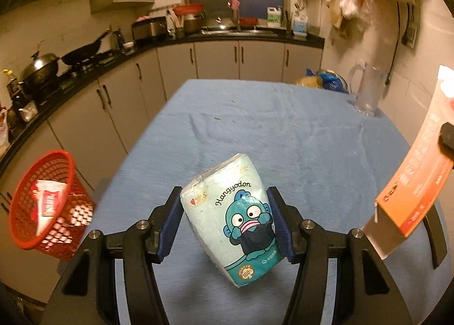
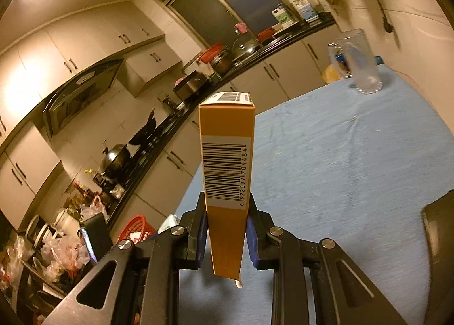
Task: Collect trash
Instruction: 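Carry the orange box and teal tissue pack over the red wastebasket with both tools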
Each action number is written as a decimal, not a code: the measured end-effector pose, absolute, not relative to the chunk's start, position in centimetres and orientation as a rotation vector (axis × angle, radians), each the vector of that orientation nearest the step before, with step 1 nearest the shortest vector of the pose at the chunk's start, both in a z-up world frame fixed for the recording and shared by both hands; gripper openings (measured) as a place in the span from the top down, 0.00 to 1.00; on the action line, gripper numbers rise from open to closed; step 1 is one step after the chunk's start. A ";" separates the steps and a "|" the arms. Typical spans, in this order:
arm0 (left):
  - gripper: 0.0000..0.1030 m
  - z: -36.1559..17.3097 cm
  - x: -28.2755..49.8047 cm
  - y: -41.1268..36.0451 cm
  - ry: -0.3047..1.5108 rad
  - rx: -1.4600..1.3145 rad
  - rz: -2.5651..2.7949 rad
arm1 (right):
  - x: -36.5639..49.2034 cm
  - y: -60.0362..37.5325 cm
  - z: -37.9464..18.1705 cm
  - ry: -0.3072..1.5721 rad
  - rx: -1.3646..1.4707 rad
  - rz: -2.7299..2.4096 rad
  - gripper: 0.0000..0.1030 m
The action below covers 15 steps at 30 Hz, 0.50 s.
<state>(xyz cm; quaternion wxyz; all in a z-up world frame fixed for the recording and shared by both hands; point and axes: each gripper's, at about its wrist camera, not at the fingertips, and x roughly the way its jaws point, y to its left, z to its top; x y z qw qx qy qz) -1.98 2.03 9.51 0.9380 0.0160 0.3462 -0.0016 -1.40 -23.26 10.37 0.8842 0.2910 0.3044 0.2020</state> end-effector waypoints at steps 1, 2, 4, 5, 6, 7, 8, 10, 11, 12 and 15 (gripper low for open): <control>0.44 9.8 -2.4 2.7 0.699 0.028 0.000 | -1.4 -22.7 10.4 0.635 0.602 0.425 0.75; 0.44 10.2 -2.7 3.5 0.693 0.021 0.008 | -1.2 -22.0 10.5 0.640 0.599 0.435 0.75; 0.44 10.6 -3.1 4.8 0.681 0.009 0.021 | -1.1 -20.9 10.6 0.646 0.593 0.450 0.75; 0.44 10.9 -3.4 5.8 0.673 0.001 0.032 | -1.0 -20.3 10.6 0.648 0.588 0.458 0.75; 0.44 11.1 -3.5 6.4 0.667 -0.008 0.043 | -0.8 -19.4 10.8 0.650 0.581 0.470 0.75; 0.44 11.4 -3.7 7.2 0.661 -0.017 0.051 | -0.7 -18.8 10.9 0.652 0.579 0.478 0.75; 0.44 11.8 -4.0 8.3 0.652 -0.028 0.060 | -0.5 -18.0 11.1 0.654 0.576 0.489 0.75; 0.44 12.5 -4.7 10.2 0.634 -0.043 0.081 | 0.1 -16.1 11.4 0.659 0.567 0.518 0.75; 0.44 13.0 -5.0 11.4 0.622 -0.053 0.095 | 0.4 -15.0 11.7 0.661 0.563 0.532 0.75; 0.44 13.2 -5.2 12.2 0.614 -0.059 0.103 | 0.8 -13.7 11.9 0.667 0.564 0.558 0.75; 0.44 14.5 -6.0 15.8 0.583 -0.087 0.150 | 2.0 -10.2 12.4 0.676 0.566 0.617 0.75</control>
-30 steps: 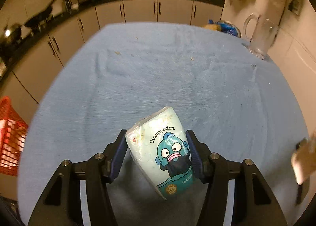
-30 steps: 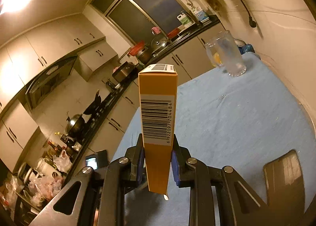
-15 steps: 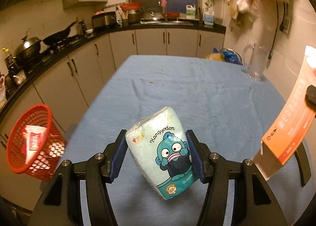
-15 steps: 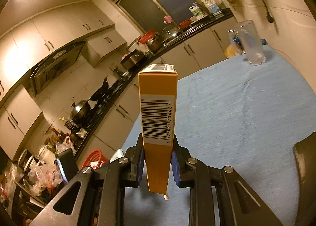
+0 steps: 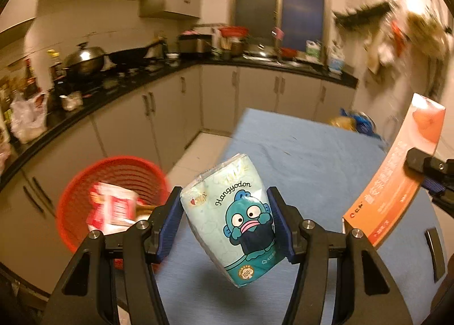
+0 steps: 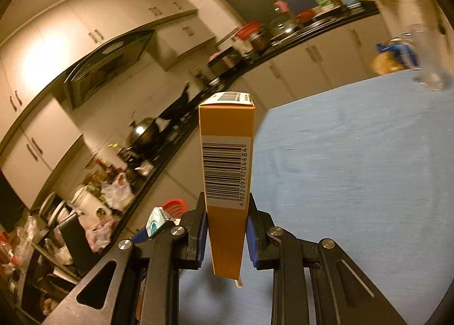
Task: Collect trash
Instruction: 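Carry the orange box and teal tissue pack over the red wastebasket with both tools, then open the right tool to drop the orange box while the left tool drops the tissue pack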
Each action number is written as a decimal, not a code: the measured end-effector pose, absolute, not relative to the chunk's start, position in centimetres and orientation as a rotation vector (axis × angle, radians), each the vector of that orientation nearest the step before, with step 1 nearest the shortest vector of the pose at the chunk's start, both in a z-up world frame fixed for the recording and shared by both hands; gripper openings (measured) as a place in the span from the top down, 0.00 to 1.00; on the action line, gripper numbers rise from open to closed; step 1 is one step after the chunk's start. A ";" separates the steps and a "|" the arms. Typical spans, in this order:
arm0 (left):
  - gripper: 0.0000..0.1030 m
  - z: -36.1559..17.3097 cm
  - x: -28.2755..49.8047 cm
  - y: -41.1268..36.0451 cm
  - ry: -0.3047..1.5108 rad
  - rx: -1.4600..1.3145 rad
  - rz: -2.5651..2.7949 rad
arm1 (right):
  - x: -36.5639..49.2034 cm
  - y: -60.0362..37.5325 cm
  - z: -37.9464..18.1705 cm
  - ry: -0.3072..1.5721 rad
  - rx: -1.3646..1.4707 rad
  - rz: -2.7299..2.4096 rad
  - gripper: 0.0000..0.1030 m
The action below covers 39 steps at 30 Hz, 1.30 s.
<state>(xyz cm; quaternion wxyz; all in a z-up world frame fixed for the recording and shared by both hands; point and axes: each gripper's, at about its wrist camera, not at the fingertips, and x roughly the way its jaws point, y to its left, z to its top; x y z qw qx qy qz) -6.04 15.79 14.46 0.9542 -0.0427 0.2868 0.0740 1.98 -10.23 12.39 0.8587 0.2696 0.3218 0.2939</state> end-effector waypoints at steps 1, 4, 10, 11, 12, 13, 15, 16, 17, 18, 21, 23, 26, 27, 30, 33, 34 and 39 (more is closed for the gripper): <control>0.44 14.8 -6.3 17.3 0.573 -0.098 0.171 | 2.2 -9.2 12.5 0.676 0.566 0.632 0.75; 0.44 15.5 -7.0 21.6 0.553 -0.128 0.233 | 3.4 -5.4 13.1 0.677 0.585 0.698 0.75; 0.43 14.4 -7.2 30.3 0.572 -0.214 0.341 | 6.0 3.8 12.9 0.707 0.598 0.811 0.75; 0.43 14.0 -7.2 31.6 0.579 -0.231 0.346 | 6.5 5.4 12.6 0.718 0.592 0.819 0.75; 0.43 13.6 -7.0 32.4 0.584 -0.238 0.349 | 6.9 6.6 12.2 0.729 0.594 0.833 0.75; 0.43 13.2 -6.9 33.2 0.590 -0.241 0.367 | 7.4 8.1 11.7 0.743 0.594 0.850 0.75; 0.43 12.4 -6.7 34.8 0.606 -0.260 0.381 | 8.2 10.9 10.7 0.775 0.569 0.855 0.75; 0.42 12.1 -6.7 35.1 0.610 -0.267 0.379 | 8.6 12.4 10.0 0.795 0.551 0.853 0.75; 0.42 11.7 -6.7 35.5 0.613 -0.268 0.383 | 8.8 13.5 9.6 0.811 0.534 0.853 0.75; 0.42 11.2 -6.6 35.8 0.619 -0.264 0.389 | 9.0 14.9 8.8 0.836 0.503 0.853 0.73; 0.40 10.4 -6.5 35.8 0.633 -0.251 0.365 | 9.0 17.9 6.5 0.928 0.397 0.846 0.70; 0.33 10.2 -6.4 35.6 0.641 -0.236 0.352 | 8.8 18.4 5.8 0.950 0.359 0.843 0.60; 0.28 10.3 -6.9 35.3 0.628 -0.234 0.356 | 8.1 16.6 6.2 0.929 0.367 0.845 0.51; 0.28 10.5 -7.3 35.1 0.620 -0.238 0.356 | 7.8 16.0 6.6 0.917 0.366 0.851 0.51; 0.26 11.7 -9.6 34.3 0.584 -0.246 0.375 | 5.8 13.2 8.6 0.848 0.365 0.843 0.48; 0.15 12.3 -12.5 33.0 0.567 -0.230 0.424 | 2.3 10.2 10.6 0.756 0.274 0.785 0.29; 0.15 12.3 -13.4 32.4 0.572 -0.225 0.435 | 1.0 9.3 11.0 0.727 0.256 0.785 0.28; 0.10 11.0 -18.6 28.5 0.614 -0.120 0.505 | -6.8 6.4 12.0 0.600 0.122 0.779 0.19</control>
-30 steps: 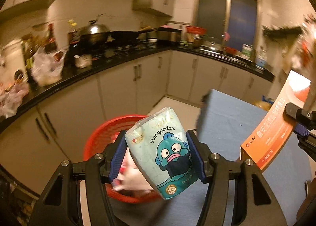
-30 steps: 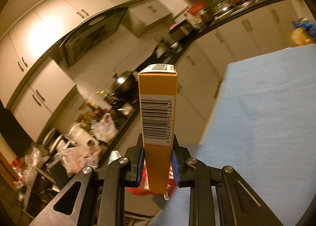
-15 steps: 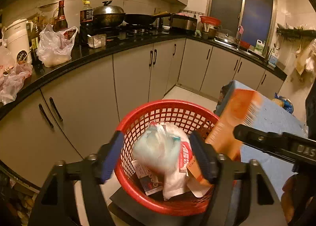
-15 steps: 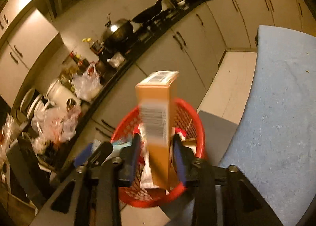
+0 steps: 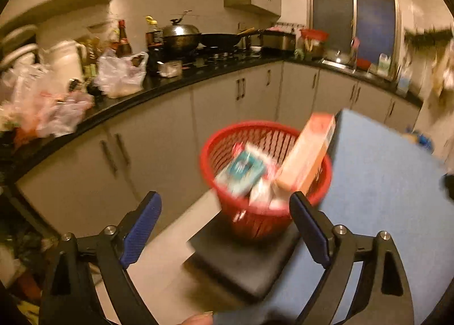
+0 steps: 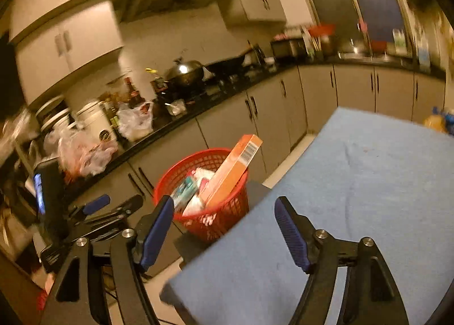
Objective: Collect trash
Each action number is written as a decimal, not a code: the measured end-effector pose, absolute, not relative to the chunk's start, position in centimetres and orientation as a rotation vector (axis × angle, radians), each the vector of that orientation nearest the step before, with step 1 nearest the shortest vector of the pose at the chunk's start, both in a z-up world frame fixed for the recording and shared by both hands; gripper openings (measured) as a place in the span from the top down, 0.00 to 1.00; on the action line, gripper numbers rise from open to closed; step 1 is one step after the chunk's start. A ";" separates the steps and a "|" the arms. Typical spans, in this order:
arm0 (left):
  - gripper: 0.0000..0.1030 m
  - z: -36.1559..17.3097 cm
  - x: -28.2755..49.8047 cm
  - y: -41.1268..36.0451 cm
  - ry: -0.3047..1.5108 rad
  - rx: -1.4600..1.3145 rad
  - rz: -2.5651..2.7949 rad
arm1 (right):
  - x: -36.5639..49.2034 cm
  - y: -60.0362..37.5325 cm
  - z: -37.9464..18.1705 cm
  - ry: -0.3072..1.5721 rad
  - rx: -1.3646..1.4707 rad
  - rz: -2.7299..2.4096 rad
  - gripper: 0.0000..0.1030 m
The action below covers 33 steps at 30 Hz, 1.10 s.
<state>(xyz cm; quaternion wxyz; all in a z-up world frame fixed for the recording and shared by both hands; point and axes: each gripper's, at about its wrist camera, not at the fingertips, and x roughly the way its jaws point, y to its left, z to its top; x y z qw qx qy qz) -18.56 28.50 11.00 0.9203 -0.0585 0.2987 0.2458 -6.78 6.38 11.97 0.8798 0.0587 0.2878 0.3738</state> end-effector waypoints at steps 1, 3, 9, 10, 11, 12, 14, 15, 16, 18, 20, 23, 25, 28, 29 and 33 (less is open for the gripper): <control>0.09 10.7 -19.4 27.8 0.614 -0.098 0.515 | -8.2 5.7 11.9 0.576 0.098 0.767 0.15; 0.09 10.1 -21.4 26.2 0.618 -0.066 0.533 | -11.0 4.1 11.6 0.519 0.074 0.707 0.11; 0.05 9.4 -25.6 23.1 0.590 -0.020 0.566 | -16.2 2.2 10.1 0.452 0.018 0.631 0.10; 0.05 9.4 -26.0 22.9 0.590 -0.037 0.555 | -16.6 2.0 10.0 0.442 0.011 0.617 0.10; 0.05 9.4 -26.4 22.8 0.585 -0.054 0.539 | -16.8 1.8 10.1 0.438 0.010 0.613 0.10; 0.05 9.5 -26.7 22.8 0.581 -0.061 0.530 | -16.9 1.7 10.2 0.440 0.014 0.619 0.10; 0.05 9.5 -27.3 22.6 0.577 -0.072 0.523 | -17.1 1.6 10.4 0.438 0.014 0.616 0.10; 0.05 9.5 -27.6 22.5 0.575 -0.076 0.521 | -17.3 1.6 10.5 0.435 0.015 0.617 0.10; 0.05 9.5 -27.8 22.5 0.574 -0.078 0.522 | -17.5 1.6 10.5 0.436 0.014 0.621 0.10; 0.05 9.3 -28.3 22.4 0.571 -0.081 0.522 | -17.9 1.9 10.4 0.433 0.007 0.624 0.10; 0.05 9.0 -28.8 22.4 0.570 -0.090 0.515 | -18.6 2.3 10.2 0.432 -0.016 0.620 0.10; 0.05 8.6 -29.3 22.5 0.573 -0.090 0.519 | -19.1 2.4 9.7 0.445 -0.023 0.626 0.10; 0.05 8.4 -29.5 22.6 0.577 -0.100 0.518 | -19.3 2.5 9.6 0.454 -0.032 0.623 0.10; 0.05 8.1 -29.6 22.7 0.586 -0.109 0.512 | -19.6 2.4 9.5 0.459 -0.034 0.619 0.10; 0.05 8.0 -29.6 22.6 0.589 -0.110 0.507 | -19.7 2.4 9.6 0.458 -0.037 0.617 0.10; 0.05 7.9 -29.7 22.2 0.589 -0.094 0.506 | -20.0 2.4 9.7 0.455 -0.040 0.618 0.10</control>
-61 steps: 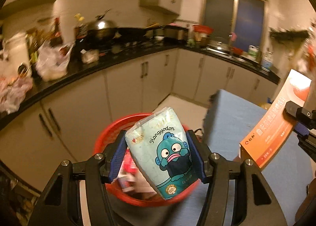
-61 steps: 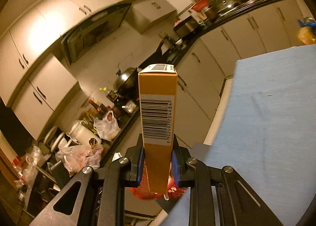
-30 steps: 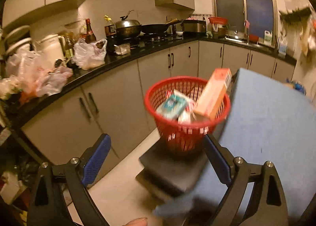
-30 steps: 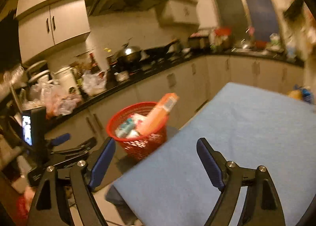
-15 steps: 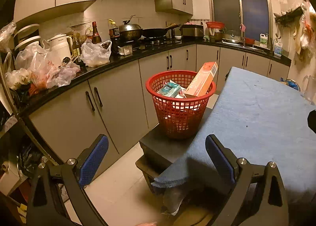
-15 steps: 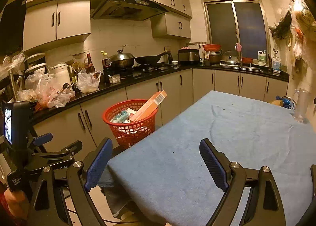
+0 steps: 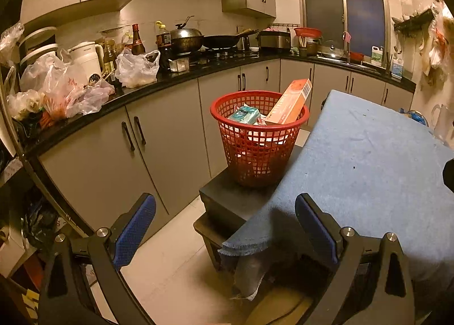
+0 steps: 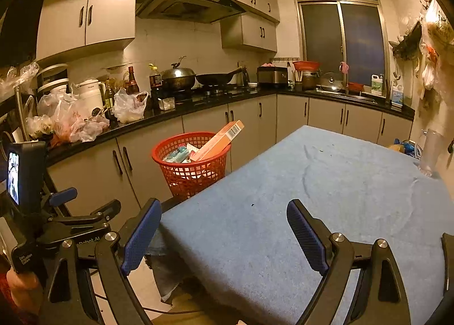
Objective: Collect trash
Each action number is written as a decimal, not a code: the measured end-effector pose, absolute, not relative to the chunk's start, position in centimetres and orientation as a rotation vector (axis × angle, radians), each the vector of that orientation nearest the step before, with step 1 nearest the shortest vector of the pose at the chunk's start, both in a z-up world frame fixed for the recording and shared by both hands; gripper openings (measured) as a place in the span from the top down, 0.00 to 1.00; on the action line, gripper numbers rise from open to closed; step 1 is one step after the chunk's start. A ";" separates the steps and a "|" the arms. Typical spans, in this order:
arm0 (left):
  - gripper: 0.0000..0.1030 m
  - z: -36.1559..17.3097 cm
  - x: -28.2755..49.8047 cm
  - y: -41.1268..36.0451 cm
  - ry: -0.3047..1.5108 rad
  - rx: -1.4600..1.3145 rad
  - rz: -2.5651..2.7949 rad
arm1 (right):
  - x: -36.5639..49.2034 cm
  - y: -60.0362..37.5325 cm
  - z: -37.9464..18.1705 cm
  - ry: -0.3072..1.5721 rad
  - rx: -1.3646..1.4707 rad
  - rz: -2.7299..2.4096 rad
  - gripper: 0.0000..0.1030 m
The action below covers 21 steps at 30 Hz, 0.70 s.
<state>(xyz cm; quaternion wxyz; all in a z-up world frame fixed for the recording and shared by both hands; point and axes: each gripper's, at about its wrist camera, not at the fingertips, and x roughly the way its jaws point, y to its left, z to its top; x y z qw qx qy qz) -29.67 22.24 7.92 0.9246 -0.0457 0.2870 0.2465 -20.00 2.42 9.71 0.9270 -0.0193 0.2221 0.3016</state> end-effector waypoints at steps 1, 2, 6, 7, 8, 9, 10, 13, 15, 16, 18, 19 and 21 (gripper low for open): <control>0.05 7.9 -29.7 22.3 0.591 -0.094 0.506 | -20.0 2.5 9.7 0.459 -0.041 0.619 0.10; 0.05 7.8 -29.7 22.3 0.592 -0.096 0.506 | -20.0 2.5 9.6 0.462 -0.040 0.620 0.10; 0.05 7.8 -29.7 22.4 0.588 -0.100 0.511 | -19.9 2.7 9.4 0.470 -0.046 0.623 0.10; 0.05 7.8 -29.7 22.5 0.588 -0.102 0.511 | -20.0 2.7 9.5 0.470 -0.046 0.624 0.10; 0.05 7.7 -29.7 22.5 0.587 -0.102 0.513 | -20.0 2.7 9.4 0.470 -0.047 0.625 0.10; 0.05 7.8 -29.7 22.5 0.588 -0.099 0.512 | -20.0 2.7 9.4 0.471 -0.048 0.624 0.10; 0.05 7.7 -29.7 22.5 0.590 -0.098 0.513 | -20.0 2.7 9.4 0.471 -0.049 0.624 0.09; 0.05 7.6 -29.7 22.6 0.593 -0.101 0.513 | -20.0 2.7 9.3 0.475 -0.045 0.626 0.09; 0.05 7.6 -29.7 22.5 0.592 -0.098 0.517 | -20.0 2.7 9.3 0.477 -0.045 0.625 0.09; 0.05 7.6 -29.6 22.6 0.593 -0.098 0.517 | -19.9 2.7 9.3 0.478 -0.044 0.627 0.09; 0.05 7.5 -29.7 22.6 0.596 -0.102 0.515 | -20.0 2.7 9.2 0.481 -0.045 0.628 0.09; 0.05 7.5 -29.7 22.6 0.597 -0.104 0.515 | -19.9 2.8 9.2 0.482 -0.045 0.627 0.09; 0.05 7.4 -29.7 22.5 0.598 -0.104 0.517 | -19.9 2.7 9.1 0.485 -0.044 0.627 0.09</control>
